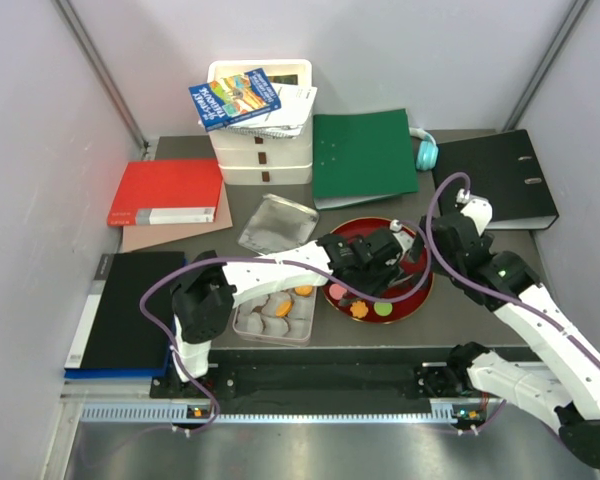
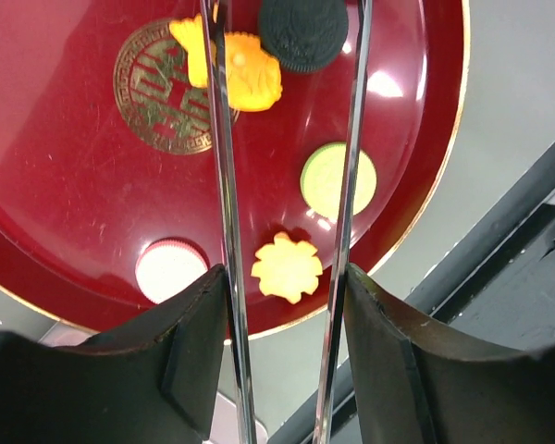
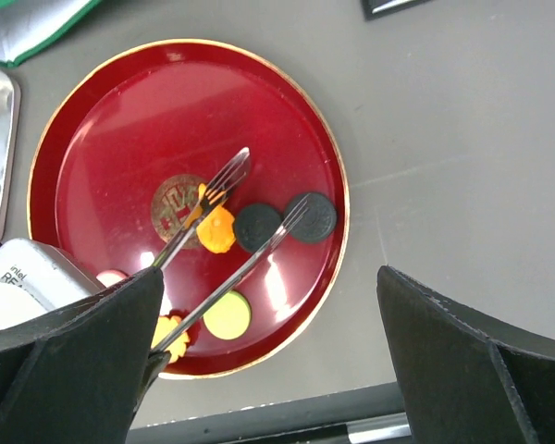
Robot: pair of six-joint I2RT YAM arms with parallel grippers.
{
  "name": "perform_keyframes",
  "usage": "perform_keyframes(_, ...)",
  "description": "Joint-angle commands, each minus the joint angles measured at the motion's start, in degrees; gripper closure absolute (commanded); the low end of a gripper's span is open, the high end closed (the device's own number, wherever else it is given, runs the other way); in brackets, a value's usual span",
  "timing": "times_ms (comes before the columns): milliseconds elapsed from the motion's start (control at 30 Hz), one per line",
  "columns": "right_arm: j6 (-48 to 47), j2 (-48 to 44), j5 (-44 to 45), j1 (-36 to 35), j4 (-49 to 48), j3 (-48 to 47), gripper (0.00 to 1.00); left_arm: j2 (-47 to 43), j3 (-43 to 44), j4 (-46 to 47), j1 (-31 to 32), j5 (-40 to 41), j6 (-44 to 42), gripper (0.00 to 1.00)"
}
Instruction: Pack the cookies
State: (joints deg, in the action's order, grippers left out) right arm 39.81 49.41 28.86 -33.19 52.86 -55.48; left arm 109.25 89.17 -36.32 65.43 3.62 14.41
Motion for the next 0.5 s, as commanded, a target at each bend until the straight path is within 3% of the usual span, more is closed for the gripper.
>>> perform_keyframes(0,-0.53,-0.01,-1.35,-0.65,-3.82,-5.77,0.01,0.53,2.77,3.88,0.93,-3.27,-2.37,0.45)
perform_keyframes(467,2.11,-3.35,7.96,-0.21,-1.89,-13.77,0.01,-2.03,-2.42,5.73,1.1,-6.25,-1.85,0.44)
